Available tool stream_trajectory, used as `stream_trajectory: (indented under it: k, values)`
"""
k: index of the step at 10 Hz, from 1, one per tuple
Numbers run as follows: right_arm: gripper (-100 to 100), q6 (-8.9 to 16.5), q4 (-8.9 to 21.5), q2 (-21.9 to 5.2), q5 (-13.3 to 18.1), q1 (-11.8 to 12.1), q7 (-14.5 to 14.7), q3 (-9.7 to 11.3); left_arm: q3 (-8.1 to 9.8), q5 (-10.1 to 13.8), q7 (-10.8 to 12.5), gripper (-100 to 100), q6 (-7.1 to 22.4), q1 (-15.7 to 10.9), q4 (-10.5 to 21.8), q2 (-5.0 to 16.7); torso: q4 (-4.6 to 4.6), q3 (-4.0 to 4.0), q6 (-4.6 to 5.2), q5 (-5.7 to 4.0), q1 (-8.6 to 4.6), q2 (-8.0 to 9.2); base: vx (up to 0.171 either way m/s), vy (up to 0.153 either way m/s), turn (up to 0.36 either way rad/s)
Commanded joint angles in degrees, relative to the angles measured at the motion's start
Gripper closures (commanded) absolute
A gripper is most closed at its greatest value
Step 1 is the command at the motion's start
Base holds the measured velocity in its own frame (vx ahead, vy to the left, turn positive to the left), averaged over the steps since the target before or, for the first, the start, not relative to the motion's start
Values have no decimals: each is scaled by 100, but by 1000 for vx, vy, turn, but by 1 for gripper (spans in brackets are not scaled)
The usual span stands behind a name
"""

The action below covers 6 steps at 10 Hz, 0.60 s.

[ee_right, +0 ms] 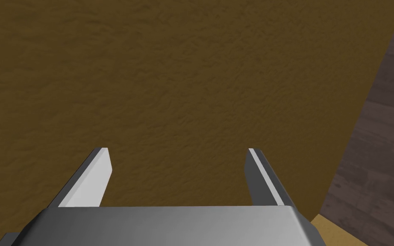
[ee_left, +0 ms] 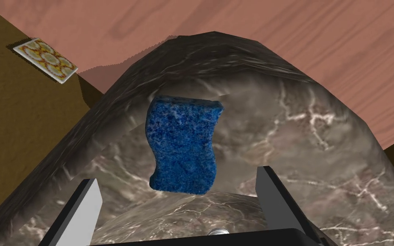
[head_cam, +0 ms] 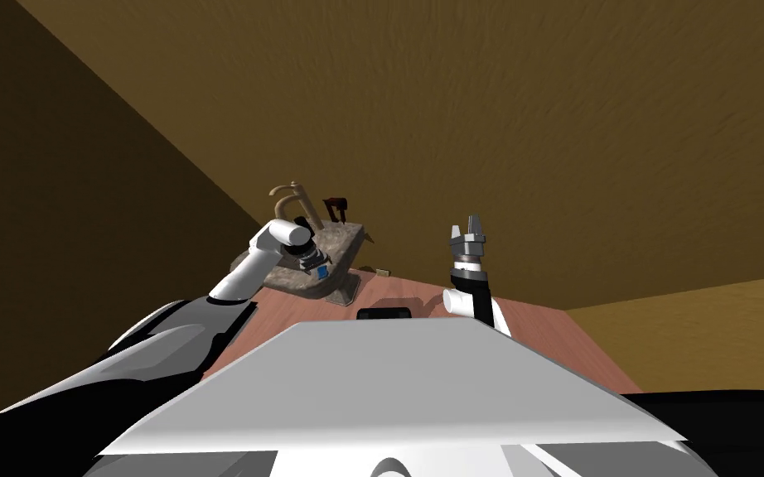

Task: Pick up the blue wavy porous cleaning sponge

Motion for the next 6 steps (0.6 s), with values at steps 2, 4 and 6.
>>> stream_trajectory:
  k: [2,4,6]
  values:
    - [0,0,0,0,0,0,0,0,-24,-105,58,-100,-121,-8,201,-55,-1,-3,0,-1,-3,-5,-24,17,-132]
    - [0,0,0,0,0,-1,0,0,-49,-210,115,-100,-239,-15,404,-109,2,7,2,3,15,13,-81,64,-197]
    - [0,0,0,0,0,-2,0,0,-82,-350,192,-100,-397,-25,674,-182,5,15,3,4,17,27,-105,58,-233]
